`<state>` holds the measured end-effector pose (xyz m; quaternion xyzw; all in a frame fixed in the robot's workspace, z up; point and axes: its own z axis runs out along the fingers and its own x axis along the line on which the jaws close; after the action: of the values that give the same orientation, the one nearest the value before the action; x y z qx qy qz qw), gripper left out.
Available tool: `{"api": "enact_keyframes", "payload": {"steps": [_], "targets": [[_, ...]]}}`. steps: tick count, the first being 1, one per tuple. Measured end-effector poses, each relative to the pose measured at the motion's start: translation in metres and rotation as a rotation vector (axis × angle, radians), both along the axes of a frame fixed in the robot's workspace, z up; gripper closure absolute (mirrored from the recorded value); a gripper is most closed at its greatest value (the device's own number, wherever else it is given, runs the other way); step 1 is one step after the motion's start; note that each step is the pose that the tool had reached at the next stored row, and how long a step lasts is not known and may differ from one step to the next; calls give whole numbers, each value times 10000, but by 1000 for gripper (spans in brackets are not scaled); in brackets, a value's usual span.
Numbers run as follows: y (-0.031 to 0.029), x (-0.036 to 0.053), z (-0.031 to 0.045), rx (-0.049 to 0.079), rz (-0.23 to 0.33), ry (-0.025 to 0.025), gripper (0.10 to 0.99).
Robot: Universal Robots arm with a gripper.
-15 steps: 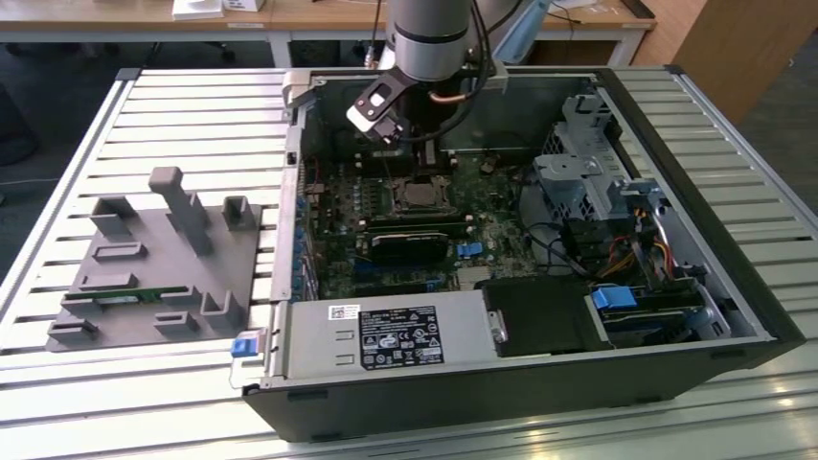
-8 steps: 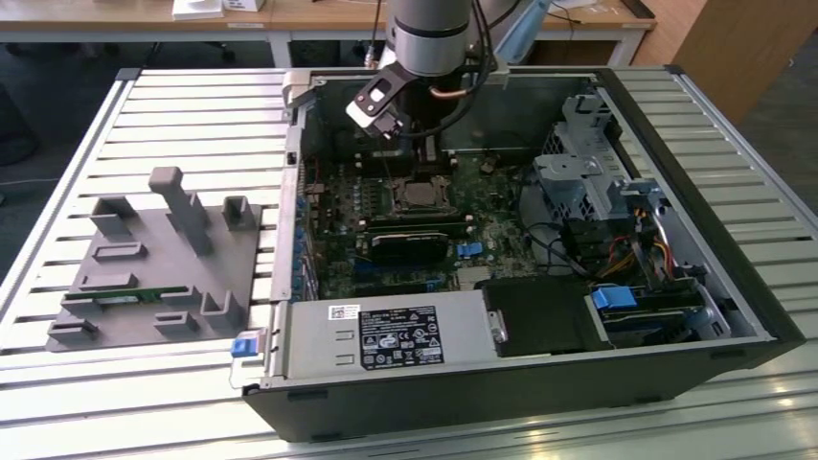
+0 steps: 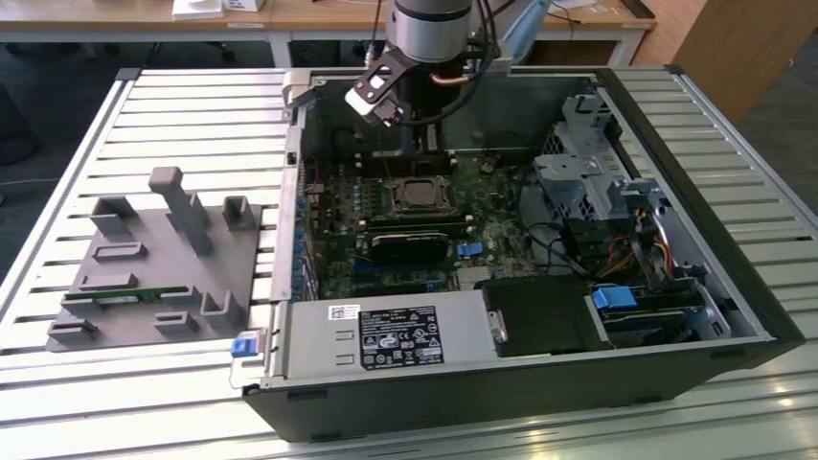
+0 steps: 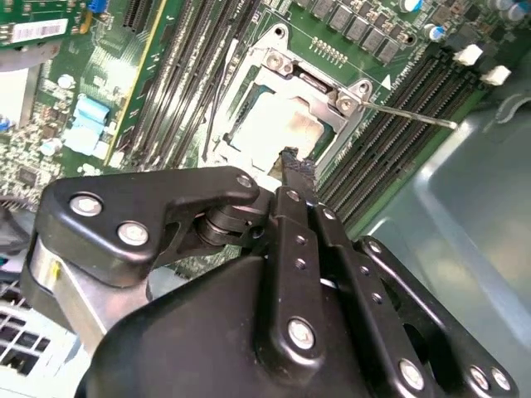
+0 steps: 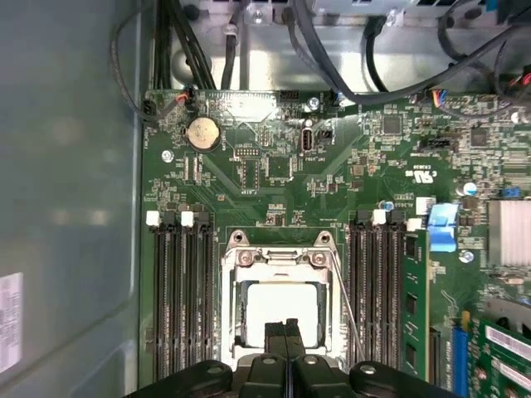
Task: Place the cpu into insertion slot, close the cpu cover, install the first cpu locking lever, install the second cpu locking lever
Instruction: 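Install the first cpu locking lever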
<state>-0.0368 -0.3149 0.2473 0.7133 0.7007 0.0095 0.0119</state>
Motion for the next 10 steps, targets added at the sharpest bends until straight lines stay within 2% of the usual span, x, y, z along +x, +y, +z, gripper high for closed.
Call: {"api": "enact_keyframes", "payload": {"steps": [10], "targets": [[0, 0, 321, 0, 0, 0, 980]]}}
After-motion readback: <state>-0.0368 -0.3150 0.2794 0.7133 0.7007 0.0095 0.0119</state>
